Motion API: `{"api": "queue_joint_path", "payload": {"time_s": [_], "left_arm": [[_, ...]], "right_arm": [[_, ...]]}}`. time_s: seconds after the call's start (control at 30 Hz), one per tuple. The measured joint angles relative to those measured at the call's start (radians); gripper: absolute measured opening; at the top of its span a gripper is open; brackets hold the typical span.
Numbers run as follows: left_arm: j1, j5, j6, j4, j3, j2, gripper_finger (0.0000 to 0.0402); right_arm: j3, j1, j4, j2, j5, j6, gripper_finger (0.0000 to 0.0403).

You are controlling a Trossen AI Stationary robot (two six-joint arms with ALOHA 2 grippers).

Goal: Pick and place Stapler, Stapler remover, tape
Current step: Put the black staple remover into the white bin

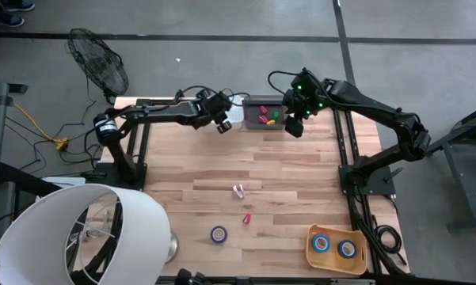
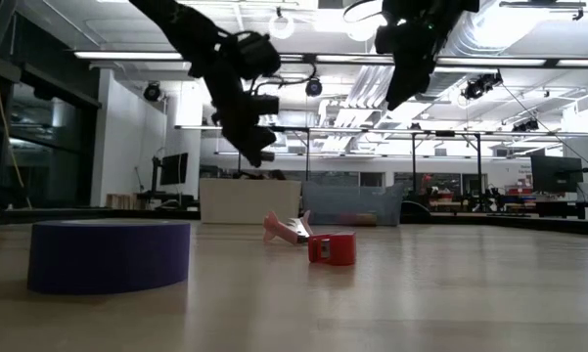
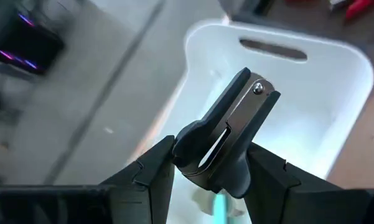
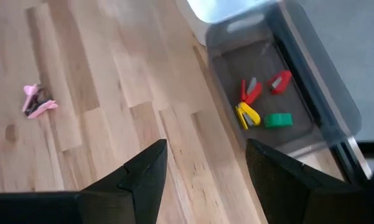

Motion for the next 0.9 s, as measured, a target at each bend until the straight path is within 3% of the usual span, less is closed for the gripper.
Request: {"api": "queue_joint_path", "payload": {"time_s": [0.27, 0.63, 0.9], "left_arm": [[0.088, 0.179, -0.121, -0.049, -0.003, 0.023, 0.0153], [0.149, 0.305, -0.252, -0.055, -0.002, 0.055, 0.0154], [0.151, 0.31, -0.245, -0.056, -0.001, 0.061, 0.0185]], "right_arm": [[0.0, 0.0, -0.006, 0.0, 0.017, 0.098, 0.0209], [0.0, 0.0, -0.007, 0.0, 0.099, 0.153, 0.0209], [0.0, 0.0, -0.008, 0.0, 0.097, 0.179, 0.0209]]}}
